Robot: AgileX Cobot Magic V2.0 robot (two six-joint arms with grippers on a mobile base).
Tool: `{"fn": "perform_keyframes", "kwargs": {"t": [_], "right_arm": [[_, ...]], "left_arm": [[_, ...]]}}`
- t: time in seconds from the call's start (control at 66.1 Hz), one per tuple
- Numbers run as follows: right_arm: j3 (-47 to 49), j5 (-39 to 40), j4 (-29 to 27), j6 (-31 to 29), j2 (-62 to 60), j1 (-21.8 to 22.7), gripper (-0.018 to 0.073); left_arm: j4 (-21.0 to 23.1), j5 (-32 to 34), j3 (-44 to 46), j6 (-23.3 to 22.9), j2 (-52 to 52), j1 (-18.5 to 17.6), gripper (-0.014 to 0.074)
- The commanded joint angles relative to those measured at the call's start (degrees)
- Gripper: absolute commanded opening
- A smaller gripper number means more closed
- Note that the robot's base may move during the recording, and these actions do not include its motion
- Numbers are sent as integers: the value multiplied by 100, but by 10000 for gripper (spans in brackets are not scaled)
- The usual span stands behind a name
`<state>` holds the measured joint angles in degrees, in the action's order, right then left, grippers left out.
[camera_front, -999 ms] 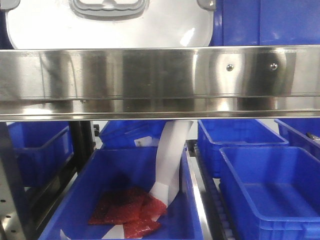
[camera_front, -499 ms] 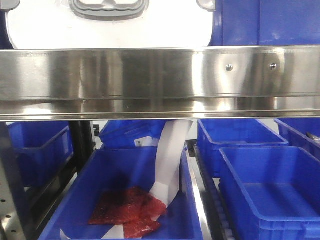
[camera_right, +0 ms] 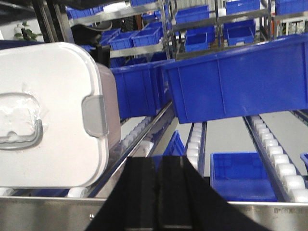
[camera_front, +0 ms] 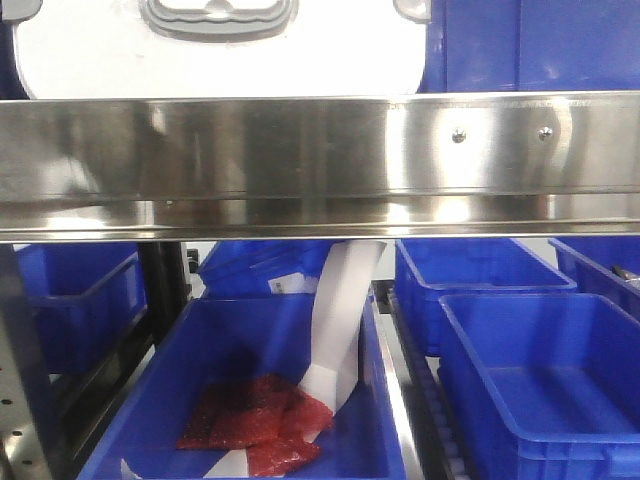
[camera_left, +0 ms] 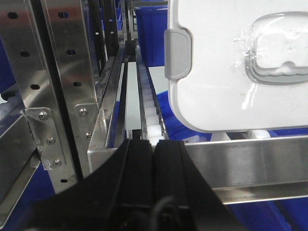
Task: Grab white bin and place on right shelf
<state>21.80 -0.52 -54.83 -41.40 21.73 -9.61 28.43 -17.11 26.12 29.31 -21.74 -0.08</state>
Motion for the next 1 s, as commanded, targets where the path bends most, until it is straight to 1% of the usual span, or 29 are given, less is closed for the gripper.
{"fn": "perform_keyframes", "kwargs": {"t": [0.0,0.635,0.681,0.696,0.726,0.741,0.772,0.787,0.832,0.847,0.878,0.908,0.983], "right_arm": [[146,323,-34,-19,-9,13,73],[146,316,-34,-19,-9,13,73],[146,316,-34,-19,-9,13,73],[146,316,-34,-19,-9,13,73],[146,316,-34,-19,-9,13,73],[146,316,-34,-19,-9,13,73],[146,316,-34,-19,-9,13,73],[146,316,-34,-19,-9,13,73],[146,316,-34,-19,-9,13,73],[146,316,-34,-19,-9,13,73],[146,316,-34,-19,-9,13,73],[146,316,-34,-19,-9,13,73],[146,316,-34,-19,-9,13,73]], "left_arm": [[139,517,93,-26,51,-43,-118],[139,517,79,-26,51,-43,-118],[30,517,71,-26,51,-43,-117],[-103,517,64,-59,51,-43,-117],[-331,517,64,-196,81,-43,-117],[-546,517,56,-335,99,-43,-117],[-906,517,5,-881,175,-44,-116],[-1050,517,-15,-1282,209,-44,-116],[-1563,517,-103,-2001,357,-44,-116],[-1823,528,-155,-2263,429,-44,-116],[-2107,530,-230,-2502,537,-44,-116],[-2298,555,-344,-2635,653,-44,-116],[-2330,702,-687,-2663,1033,-44,-116]]}}
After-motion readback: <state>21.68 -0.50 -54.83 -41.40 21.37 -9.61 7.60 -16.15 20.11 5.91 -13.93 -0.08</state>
